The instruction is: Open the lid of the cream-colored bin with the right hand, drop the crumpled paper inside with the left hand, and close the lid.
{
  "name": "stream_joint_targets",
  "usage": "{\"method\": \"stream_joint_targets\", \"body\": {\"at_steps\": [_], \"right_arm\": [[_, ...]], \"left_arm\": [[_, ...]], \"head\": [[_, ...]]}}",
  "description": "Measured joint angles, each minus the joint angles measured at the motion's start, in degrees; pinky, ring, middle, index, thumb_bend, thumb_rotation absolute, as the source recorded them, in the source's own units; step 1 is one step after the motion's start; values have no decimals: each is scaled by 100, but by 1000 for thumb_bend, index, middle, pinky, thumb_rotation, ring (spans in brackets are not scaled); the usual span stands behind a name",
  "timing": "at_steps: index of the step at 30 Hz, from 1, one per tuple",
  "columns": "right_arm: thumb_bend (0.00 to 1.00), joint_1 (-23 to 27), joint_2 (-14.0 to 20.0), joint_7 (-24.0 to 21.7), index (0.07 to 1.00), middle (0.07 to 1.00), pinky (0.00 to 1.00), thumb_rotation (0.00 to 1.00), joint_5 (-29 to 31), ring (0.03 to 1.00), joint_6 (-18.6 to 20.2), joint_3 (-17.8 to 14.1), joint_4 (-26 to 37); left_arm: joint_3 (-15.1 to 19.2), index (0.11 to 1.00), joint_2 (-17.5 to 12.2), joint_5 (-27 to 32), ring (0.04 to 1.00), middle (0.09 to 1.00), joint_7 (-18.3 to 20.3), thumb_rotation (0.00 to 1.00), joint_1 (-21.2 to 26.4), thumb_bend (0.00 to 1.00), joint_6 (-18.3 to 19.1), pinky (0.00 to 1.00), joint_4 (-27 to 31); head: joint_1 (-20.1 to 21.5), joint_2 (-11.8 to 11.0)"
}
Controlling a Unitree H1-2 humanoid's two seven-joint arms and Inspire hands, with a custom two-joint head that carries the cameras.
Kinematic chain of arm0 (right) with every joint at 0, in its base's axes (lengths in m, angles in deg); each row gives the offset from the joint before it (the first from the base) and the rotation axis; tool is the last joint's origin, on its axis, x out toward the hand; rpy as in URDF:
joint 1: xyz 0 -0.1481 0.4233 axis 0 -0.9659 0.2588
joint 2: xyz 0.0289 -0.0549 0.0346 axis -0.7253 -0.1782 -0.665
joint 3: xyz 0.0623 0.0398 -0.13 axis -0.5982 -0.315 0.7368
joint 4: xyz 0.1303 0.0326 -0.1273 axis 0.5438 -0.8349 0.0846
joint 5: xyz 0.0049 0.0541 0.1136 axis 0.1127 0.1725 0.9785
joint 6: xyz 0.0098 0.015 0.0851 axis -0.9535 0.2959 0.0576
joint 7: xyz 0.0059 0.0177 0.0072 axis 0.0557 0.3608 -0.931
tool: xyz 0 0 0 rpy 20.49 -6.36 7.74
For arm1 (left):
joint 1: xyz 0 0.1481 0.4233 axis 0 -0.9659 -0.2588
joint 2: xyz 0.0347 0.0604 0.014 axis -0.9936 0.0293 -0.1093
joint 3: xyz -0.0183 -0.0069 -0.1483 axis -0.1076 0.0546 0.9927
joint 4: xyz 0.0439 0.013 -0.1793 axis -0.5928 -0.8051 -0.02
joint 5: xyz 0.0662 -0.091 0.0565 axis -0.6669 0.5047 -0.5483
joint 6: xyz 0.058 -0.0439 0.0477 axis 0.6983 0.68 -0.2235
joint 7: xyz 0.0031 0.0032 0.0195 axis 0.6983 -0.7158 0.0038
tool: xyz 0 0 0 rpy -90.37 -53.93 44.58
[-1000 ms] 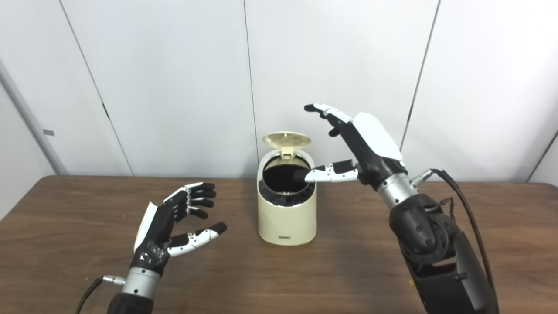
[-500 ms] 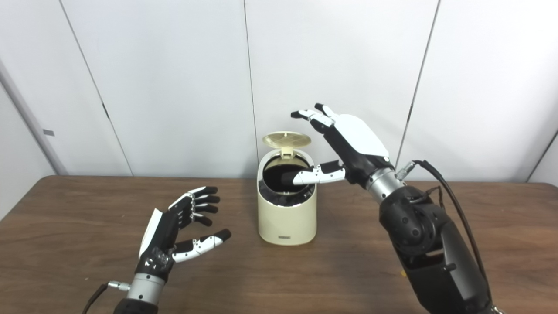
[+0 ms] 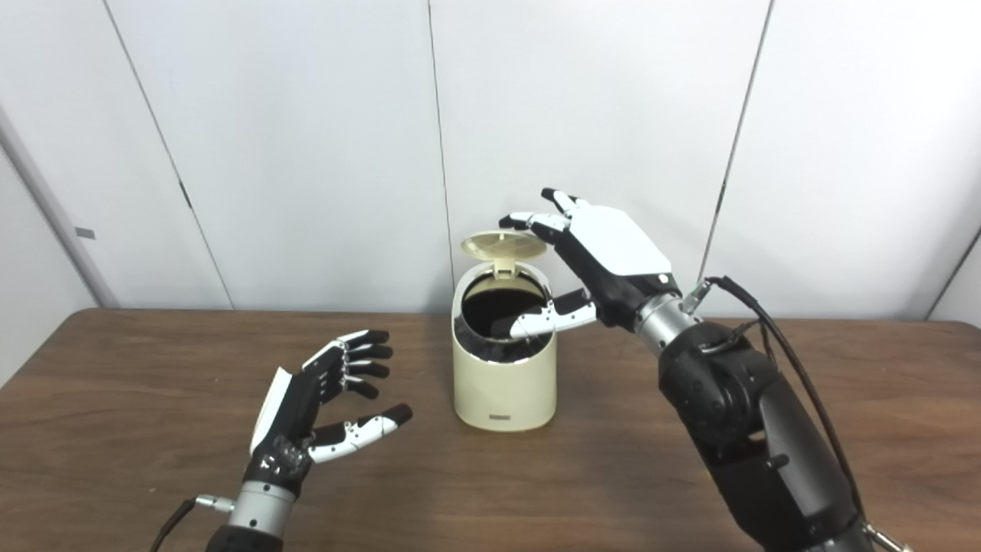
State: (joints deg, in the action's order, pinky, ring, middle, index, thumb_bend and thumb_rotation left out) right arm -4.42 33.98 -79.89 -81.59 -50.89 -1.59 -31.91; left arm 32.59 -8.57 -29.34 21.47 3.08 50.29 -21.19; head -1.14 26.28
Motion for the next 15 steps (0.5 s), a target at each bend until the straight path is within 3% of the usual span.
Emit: {"method": "stream_joint_targets", "body": {"at_steps": [10, 15], "right_arm": [[738, -15, 7, -85, 803, 811, 1000, 569, -50, 1000, -32, 13, 56], [728, -41, 41, -85, 772, 777, 1000, 557, -75, 975, -253, 64, 93]], "left_arm": [[-2, 764, 3, -27, 671, 730, 1, 146, 2, 749, 1, 559, 1], [-1, 759, 3, -52, 661, 720, 0, 129, 16, 744, 2, 550, 0]], "head": [[-44, 62], [-53, 79]]}}
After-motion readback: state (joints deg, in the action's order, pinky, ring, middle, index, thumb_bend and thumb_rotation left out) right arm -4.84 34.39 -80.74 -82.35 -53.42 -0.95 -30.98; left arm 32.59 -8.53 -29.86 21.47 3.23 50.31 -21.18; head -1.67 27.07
